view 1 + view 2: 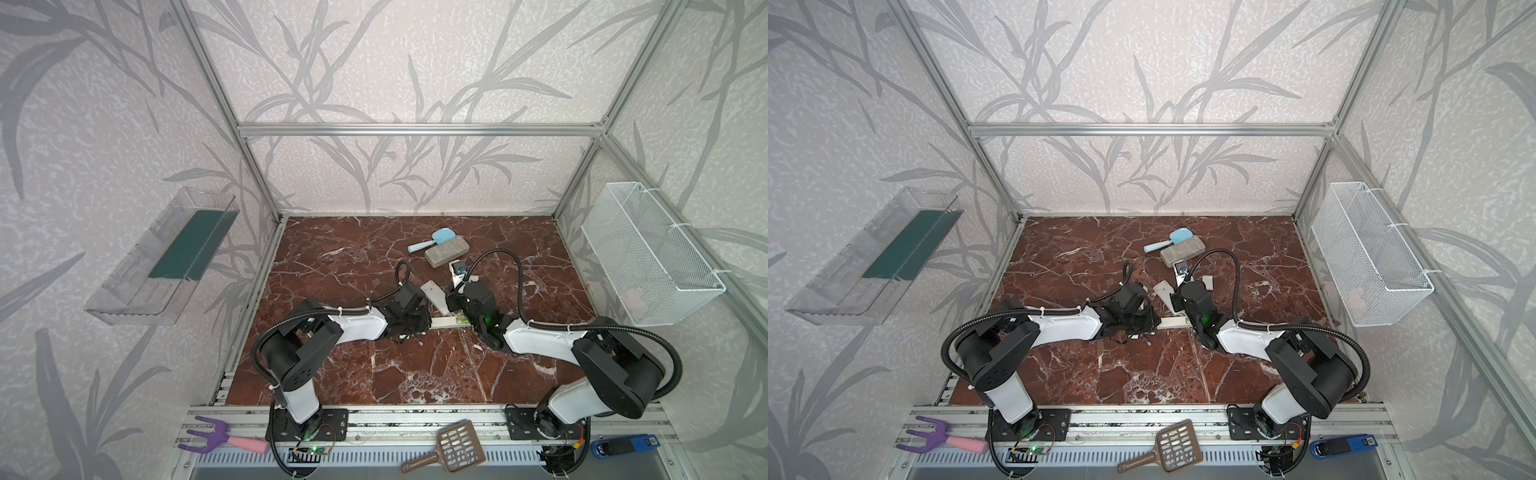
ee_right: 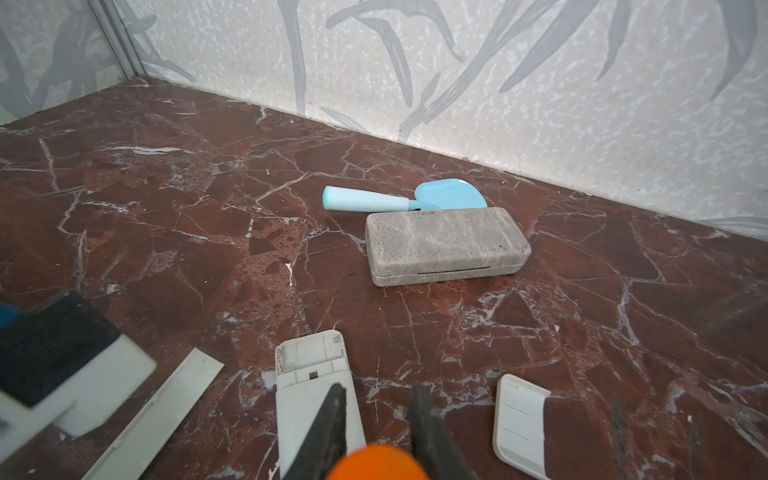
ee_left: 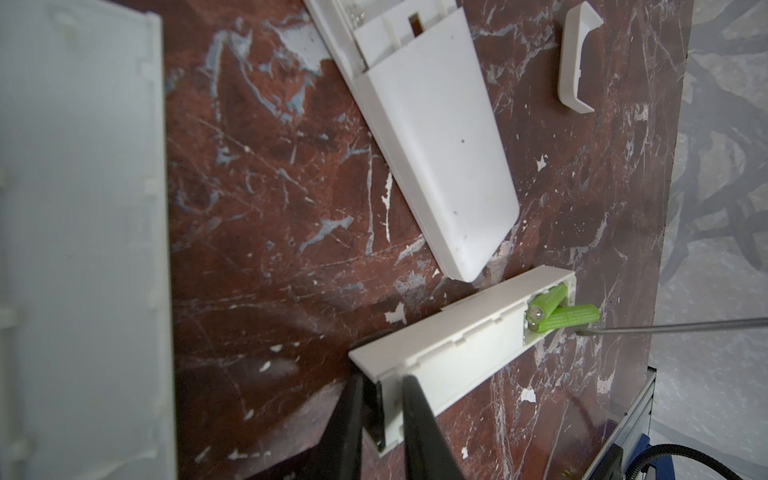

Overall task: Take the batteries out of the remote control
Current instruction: 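Lever a green battery out of the compartment with the right gripper's screwdriver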

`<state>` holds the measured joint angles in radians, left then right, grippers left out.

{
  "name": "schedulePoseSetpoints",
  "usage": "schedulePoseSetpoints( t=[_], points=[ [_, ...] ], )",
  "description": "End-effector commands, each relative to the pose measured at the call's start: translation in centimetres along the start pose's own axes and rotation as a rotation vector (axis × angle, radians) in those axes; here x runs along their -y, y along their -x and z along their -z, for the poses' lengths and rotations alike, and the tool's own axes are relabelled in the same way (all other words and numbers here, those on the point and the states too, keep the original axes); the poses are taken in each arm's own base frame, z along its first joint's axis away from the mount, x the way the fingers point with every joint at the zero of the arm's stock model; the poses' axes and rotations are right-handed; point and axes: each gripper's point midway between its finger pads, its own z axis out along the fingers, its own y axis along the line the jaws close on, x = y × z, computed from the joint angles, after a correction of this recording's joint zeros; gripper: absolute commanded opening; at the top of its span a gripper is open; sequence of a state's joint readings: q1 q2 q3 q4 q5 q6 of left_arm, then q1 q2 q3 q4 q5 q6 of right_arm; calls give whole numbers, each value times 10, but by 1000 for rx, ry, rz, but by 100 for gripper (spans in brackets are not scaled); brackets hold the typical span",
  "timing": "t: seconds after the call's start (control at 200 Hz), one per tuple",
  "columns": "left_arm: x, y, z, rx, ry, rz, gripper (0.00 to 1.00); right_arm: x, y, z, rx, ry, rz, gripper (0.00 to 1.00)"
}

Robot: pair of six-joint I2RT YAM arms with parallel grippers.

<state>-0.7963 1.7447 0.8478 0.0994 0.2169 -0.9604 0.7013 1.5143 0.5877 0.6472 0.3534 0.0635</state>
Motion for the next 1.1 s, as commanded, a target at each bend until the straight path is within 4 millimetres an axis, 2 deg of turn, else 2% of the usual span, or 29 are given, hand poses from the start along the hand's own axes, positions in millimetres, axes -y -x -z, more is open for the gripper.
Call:
schedulePoseSetpoints(
  t=[0.0,0.18,0.425,0.82,1.095],
  points=[
    [-41,-26,-8,-81,126,18,20,-11,8,-5,18,39,-20,0],
    [-41,-26,-8,-80,126,19,20,-18,-5,-10,-6,65,-24,0],
    [-42,-26,-7,-82,128,19,20,-15,-17,-14,-32,44,-13,0],
    [-43,-24,-8,-78,129,20,21,7,-4,0,-22,-30,64,0],
    [-44,-24,-6,-78,132,21,20,22,-9,2,-40,-64,60,0]
  ],
)
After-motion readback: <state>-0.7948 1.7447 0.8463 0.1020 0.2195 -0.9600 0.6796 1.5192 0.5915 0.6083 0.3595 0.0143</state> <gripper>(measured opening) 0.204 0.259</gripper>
